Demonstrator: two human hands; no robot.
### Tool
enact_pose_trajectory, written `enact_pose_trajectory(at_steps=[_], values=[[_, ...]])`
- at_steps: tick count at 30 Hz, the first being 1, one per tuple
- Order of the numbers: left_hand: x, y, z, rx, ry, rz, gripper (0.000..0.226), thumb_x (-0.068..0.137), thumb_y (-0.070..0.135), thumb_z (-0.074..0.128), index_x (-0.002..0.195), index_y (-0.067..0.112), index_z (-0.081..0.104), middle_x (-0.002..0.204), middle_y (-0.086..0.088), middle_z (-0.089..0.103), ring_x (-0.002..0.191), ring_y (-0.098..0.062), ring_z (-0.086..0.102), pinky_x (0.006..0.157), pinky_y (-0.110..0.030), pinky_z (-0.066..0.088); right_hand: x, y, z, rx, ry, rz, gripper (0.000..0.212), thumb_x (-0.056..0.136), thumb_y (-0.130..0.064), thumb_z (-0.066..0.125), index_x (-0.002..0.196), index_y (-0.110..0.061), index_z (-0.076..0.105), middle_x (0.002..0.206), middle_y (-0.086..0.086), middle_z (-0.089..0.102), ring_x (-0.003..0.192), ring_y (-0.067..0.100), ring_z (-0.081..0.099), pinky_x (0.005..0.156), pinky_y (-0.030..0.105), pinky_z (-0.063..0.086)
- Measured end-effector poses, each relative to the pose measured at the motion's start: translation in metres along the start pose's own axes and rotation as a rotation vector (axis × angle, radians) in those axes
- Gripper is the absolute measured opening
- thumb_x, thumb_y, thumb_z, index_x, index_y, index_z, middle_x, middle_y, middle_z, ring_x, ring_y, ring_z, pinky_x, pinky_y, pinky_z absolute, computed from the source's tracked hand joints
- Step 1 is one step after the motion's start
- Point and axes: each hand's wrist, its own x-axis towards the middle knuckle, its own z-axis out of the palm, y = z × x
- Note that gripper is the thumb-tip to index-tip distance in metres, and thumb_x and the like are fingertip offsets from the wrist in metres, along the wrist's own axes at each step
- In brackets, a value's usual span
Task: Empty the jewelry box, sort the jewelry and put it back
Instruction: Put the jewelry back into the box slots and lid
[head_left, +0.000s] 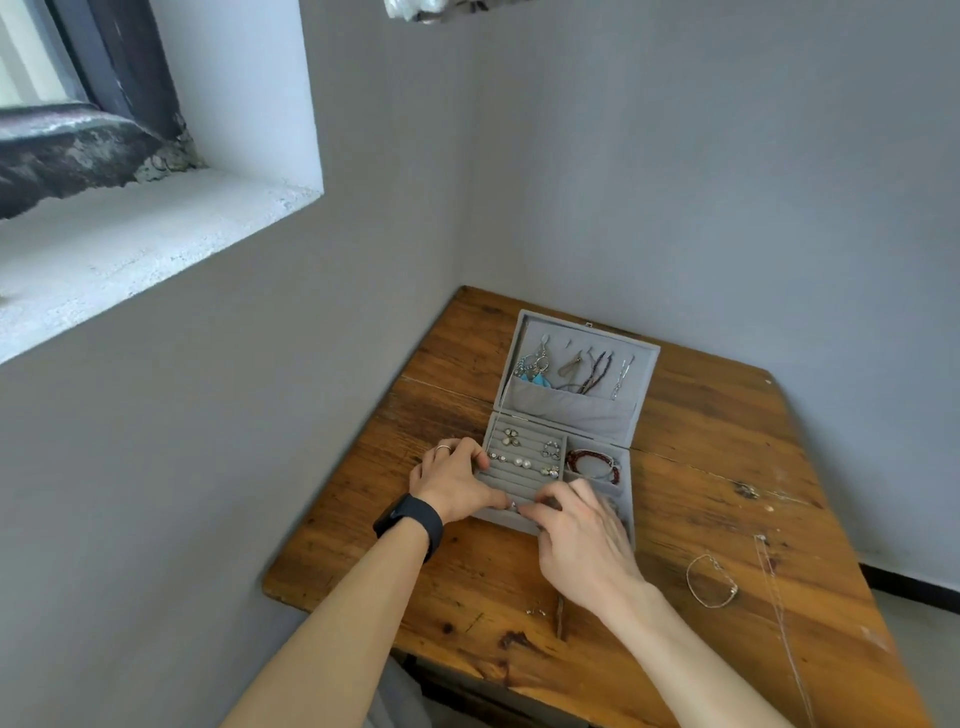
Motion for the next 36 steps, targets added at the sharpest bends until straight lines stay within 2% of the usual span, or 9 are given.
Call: enact_pose_trajectory(at_steps=[3,6,11,15,18,20,23,30,36], values=[[-0.001,-0.001,-0.002,0.014,0.005,0.019,0.047,0.062,0.054,0.082,0.090,0.041,0.047,0.138,0.006,0.040,0.133,-0.022,0.034,0.102,-0.039,0.029,-0.006,0.001,-0.002,0.032,0.033,0.004,0.043,0.091,-0.013,0.055,0.131,-0.028,0.064,0.126,-0.006,0.056,0.120,0.018,0.045,0.097,0.040,0.047],[-0.001,-0.003,-0.005,0.026,0.009,0.051,0.042,0.065,0.059,0.081,0.087,0.042,0.049,0.133,0.008,0.045,0.128,-0.020,0.040,0.104,-0.040,0.034,-0.019,0.005,-0.002,0.122,0.107,0.060,0.039,0.091,-0.014,0.057,0.127,-0.028,0.066,0.123,-0.012,0.057,0.117,0.013,0.047,0.095,0.035,0.049],[0.003,-0.011,-0.011,-0.158,0.019,0.088,0.033,0.072,0.041,0.085,0.094,0.038,0.061,0.123,0.009,0.056,0.119,-0.016,0.048,0.102,-0.041,0.041,-0.050,0.025,0.006,0.260,0.308,0.258,0.031,0.087,-0.015,0.068,0.116,-0.026,0.070,0.118,-0.015,0.059,0.111,0.008,0.051,0.091,0.024,0.047],[0.008,-0.006,-0.018,-0.356,0.055,0.061,0.032,0.081,0.030,0.081,0.106,0.028,0.061,0.113,0.017,0.060,0.114,-0.007,0.054,0.080,-0.017,0.040,-0.065,0.039,0.018,0.329,0.358,0.404,0.034,0.092,-0.026,0.068,0.125,-0.022,0.065,0.131,-0.011,0.055,0.122,0.008,0.045,0.099,0.029,0.046],[0.015,-0.002,-0.018,-0.359,0.054,0.027,0.045,0.088,0.024,0.076,0.128,0.024,0.055,0.121,0.008,0.063,0.109,-0.010,0.058,0.081,-0.019,0.044,-0.070,0.045,0.026,0.439,0.331,0.460,0.045,0.097,-0.028,0.061,0.140,-0.020,0.054,0.144,-0.012,0.047,0.132,0.007,0.045,0.106,0.022,0.036],[0.018,0.001,-0.015,-0.283,0.056,0.021,0.053,0.091,0.021,0.072,0.140,0.019,0.051,0.126,0.002,0.064,0.107,-0.009,0.057,0.089,-0.023,0.045,-0.073,0.045,0.032,0.466,0.333,0.460,0.053,0.095,-0.023,0.064,0.146,-0.018,0.049,0.147,-0.008,0.049,0.134,0.010,0.047,0.109,0.023,0.035],[0.022,0.003,-0.010,-0.186,0.091,0.037,0.042,0.092,0.019,0.071,0.133,0.018,0.061,0.126,0.001,0.068,0.103,-0.010,0.060,0.096,-0.032,0.052,-0.075,0.044,0.037,0.463,0.345,0.450,0.060,0.094,-0.024,0.067,0.149,-0.016,0.045,0.146,-0.004,0.051,0.133,0.012,0.049,0.108,0.025,0.038],[0.029,-0.005,-0.021,0.015,0.190,0.006,0.040,0.096,0.021,0.061,0.136,0.020,0.061,0.128,-0.003,0.067,0.114,-0.023,0.063,0.085,-0.025,0.047,-0.063,0.038,0.037,0.349,0.327,0.347,0.049,0.101,-0.029,0.055,0.148,-0.020,0.047,0.147,-0.008,0.052,0.134,0.008,0.048,0.103,0.034,0.046],[0.021,-0.016,-0.032,0.016,0.185,0.007,0.040,0.097,0.021,0.063,0.137,0.016,0.060,0.131,-0.005,0.065,0.117,-0.024,0.060,0.096,-0.031,0.047,-0.058,0.032,0.035,0.399,0.277,0.332,0.047,0.103,-0.030,0.049,0.149,-0.025,0.044,0.150,-0.011,0.048,0.137,0.006,0.043,0.109,0.033,0.041]])
